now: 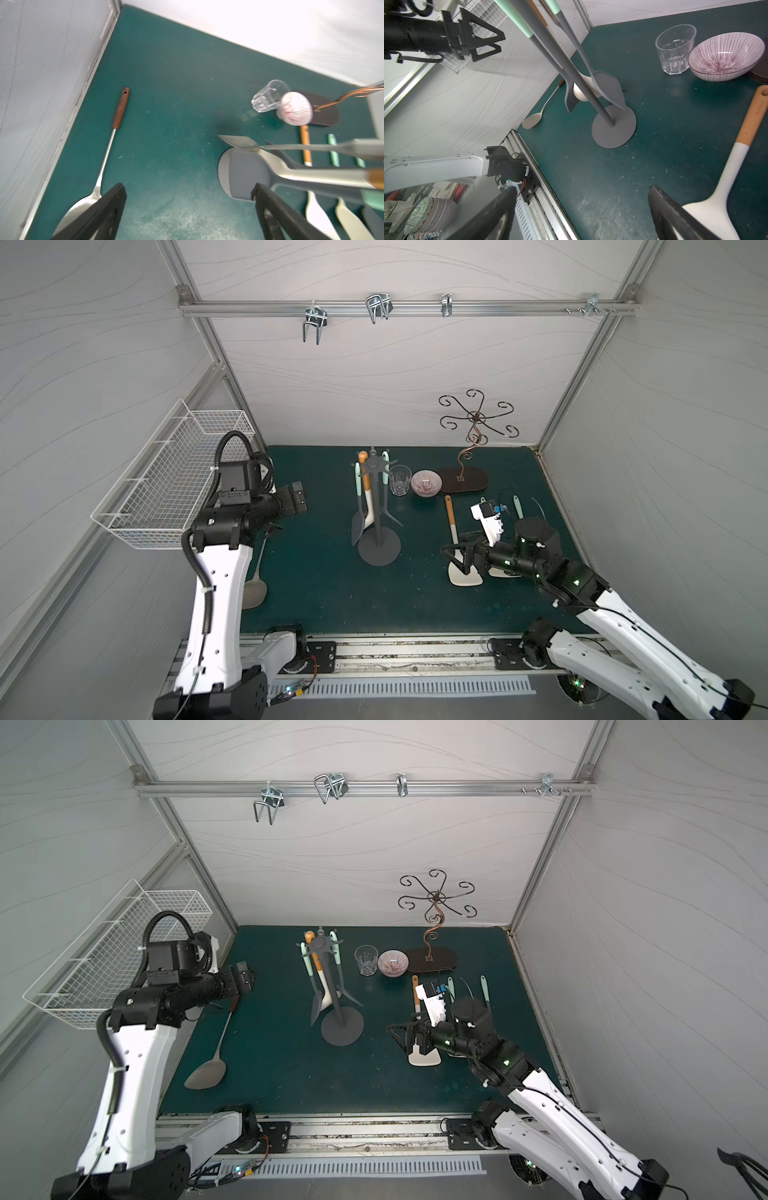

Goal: Take the spatula off the kitchen utensil rack
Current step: Take off the spatula from the rack.

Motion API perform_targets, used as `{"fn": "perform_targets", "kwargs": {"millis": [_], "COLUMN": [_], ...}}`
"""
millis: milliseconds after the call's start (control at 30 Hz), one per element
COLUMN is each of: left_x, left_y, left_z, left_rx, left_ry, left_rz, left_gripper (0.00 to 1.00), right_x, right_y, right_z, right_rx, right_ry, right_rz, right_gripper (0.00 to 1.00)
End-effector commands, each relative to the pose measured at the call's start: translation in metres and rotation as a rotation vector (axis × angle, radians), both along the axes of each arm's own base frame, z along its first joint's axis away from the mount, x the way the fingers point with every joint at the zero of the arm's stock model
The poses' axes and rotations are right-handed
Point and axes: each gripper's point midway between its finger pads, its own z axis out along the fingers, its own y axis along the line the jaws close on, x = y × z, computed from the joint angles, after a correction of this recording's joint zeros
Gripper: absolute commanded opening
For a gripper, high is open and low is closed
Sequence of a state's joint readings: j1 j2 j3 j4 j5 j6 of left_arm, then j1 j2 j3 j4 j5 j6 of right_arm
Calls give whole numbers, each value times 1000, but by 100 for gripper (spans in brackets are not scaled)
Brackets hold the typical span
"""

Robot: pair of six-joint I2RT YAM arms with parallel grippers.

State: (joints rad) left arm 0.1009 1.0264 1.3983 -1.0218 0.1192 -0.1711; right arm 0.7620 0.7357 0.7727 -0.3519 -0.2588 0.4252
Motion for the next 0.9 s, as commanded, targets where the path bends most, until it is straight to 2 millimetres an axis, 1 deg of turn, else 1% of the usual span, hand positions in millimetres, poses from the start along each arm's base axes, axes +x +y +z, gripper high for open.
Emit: {"fn": "perform_targets", "kwargs": {"millis": [0,100,167,300,367,467,600,700,867], "left_x": [-14,-28,-35,-45,-49,-50,-45,-43,-38], "left_y": [-16,-33,-49,-69,-71,-75,-76,-78,-74], "left_z": [20,28,31,33,34,27,18,16,10], "left_rx": [-75,-159,-225,-320,-343,-358,-368,-359,-355], "left_ry": [-101,-149,-172,-197,-216,-209,-202,-209,-211], "left_rz": [-37,-91,-158,-236,-237,-252,-256,-282,-252], "left_gripper": [99,99,99,99,99,99,99,99,99], "right_x": [2,1,1,7,8,10,15,19,29], "right_y": [7,15,17,14,12,11,8,6,6], "right_z": [11,8,4,-6,-11,-17,-27,-34,-45], "right_rx": [-12,-39,-56,-98,-122,-149,-199,-237,-234], "right_ry": [-60,-73,-72,-67,-59,-40,-21,-16,26], "right_rz": [-6,9,12,-17,-28,-37,-64,-74,-72], "right_gripper": [99,99,99,99,99,99,99,99,99]}}
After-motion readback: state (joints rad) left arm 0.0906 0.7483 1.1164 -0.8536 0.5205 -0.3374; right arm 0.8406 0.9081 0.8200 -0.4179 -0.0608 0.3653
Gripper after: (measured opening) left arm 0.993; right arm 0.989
